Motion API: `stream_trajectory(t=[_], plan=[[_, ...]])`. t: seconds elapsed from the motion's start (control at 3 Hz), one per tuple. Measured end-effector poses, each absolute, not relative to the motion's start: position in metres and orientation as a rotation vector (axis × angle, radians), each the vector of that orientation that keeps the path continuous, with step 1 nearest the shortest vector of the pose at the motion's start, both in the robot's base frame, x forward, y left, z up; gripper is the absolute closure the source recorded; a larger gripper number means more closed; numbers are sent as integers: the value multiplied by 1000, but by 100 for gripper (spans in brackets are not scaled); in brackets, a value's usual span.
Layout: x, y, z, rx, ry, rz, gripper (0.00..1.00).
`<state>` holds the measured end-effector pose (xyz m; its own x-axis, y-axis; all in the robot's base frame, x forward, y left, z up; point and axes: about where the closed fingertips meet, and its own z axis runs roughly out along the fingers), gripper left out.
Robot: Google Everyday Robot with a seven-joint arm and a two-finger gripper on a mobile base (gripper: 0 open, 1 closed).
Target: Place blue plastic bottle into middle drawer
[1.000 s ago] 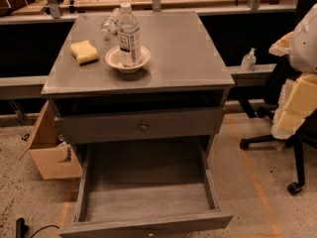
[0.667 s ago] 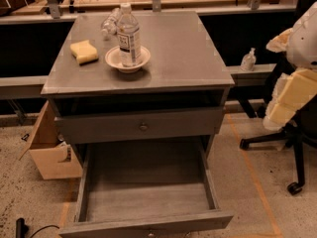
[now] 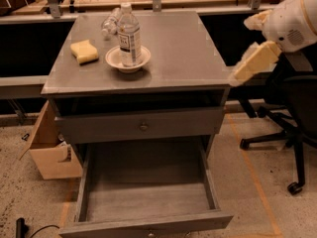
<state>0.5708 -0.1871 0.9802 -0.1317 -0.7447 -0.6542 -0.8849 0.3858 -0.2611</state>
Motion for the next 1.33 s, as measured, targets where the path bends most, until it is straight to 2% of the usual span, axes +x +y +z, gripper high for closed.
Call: stream_trajectory(t=[0.33,0.67,1.33], plan=[[626,-146,980,-1281,1795,382,0],[690,-96,988,-1108,1698,402,0],[699,-83,979,-1070,1700,416,0]])
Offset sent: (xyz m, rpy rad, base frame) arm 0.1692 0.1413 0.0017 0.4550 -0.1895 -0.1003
